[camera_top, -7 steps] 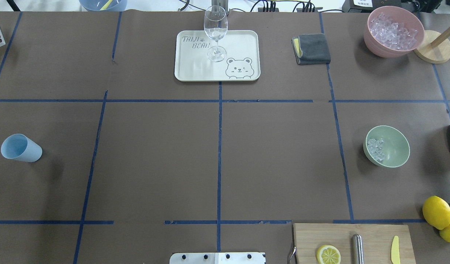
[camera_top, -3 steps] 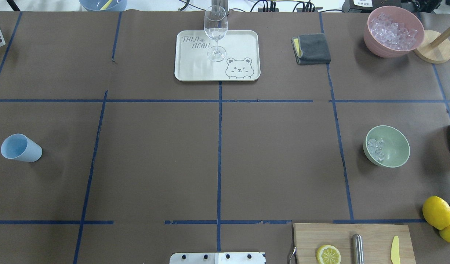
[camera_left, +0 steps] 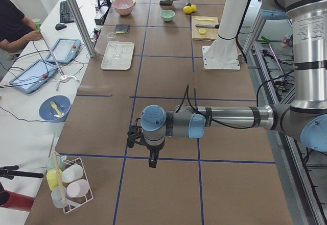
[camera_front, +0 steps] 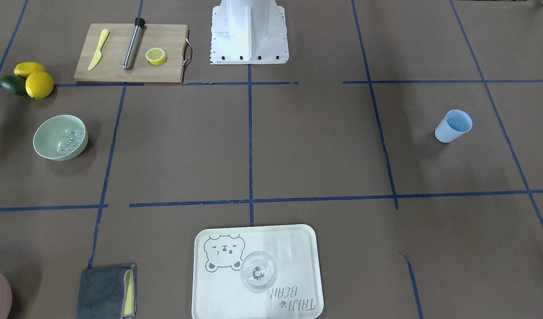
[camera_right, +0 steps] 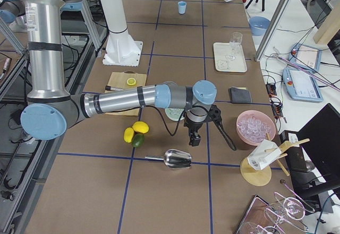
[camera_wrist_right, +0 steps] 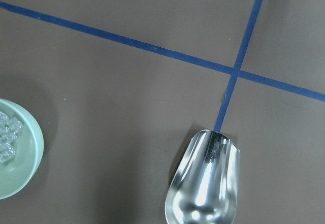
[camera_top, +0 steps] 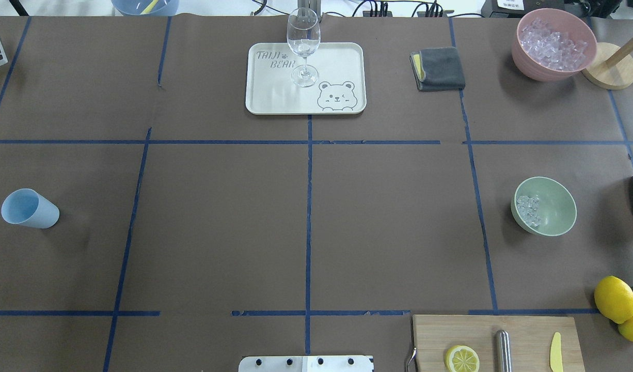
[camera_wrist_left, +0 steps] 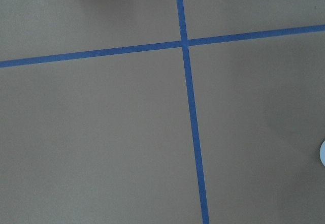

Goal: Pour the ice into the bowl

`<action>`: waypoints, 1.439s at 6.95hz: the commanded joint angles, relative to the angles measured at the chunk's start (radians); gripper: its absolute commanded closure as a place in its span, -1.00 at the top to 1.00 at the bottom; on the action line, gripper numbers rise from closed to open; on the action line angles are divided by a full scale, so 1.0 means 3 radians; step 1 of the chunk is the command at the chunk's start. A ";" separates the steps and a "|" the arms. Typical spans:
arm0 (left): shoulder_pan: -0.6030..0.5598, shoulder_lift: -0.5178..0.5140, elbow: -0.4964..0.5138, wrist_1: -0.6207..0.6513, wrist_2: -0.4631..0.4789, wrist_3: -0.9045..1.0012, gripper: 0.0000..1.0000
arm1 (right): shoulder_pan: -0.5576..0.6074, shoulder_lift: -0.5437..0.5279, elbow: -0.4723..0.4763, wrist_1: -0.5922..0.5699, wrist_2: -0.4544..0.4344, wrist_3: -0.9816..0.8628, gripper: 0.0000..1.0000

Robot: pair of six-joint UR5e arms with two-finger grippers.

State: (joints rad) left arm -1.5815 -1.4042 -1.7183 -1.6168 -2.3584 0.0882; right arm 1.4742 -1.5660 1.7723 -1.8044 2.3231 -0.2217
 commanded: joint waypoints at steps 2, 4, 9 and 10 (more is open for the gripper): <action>-0.0005 0.0048 0.0026 0.0005 -0.0018 0.0003 1.00 | 0.0010 -0.0036 0.0019 -0.0019 -0.0012 0.0018 1.00; -0.0010 0.0043 -0.0055 0.0051 -0.0018 0.0003 1.00 | 0.0056 -0.0062 0.0024 -0.0004 0.0008 0.0013 1.00; -0.0010 -0.0242 -0.0051 0.0394 -0.0013 -0.0013 1.00 | 0.0087 -0.0231 0.0029 0.0007 -0.0002 0.0033 1.00; -0.0015 -0.0244 -0.0005 0.0389 -0.0023 -0.0008 1.00 | 0.0087 -0.0226 0.0024 0.0007 0.0013 0.0033 1.00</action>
State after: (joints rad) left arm -1.5857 -1.4624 -1.7407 -1.5006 -2.3639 0.0860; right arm 1.4994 -1.6336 1.7803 -1.8019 2.3226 -0.2134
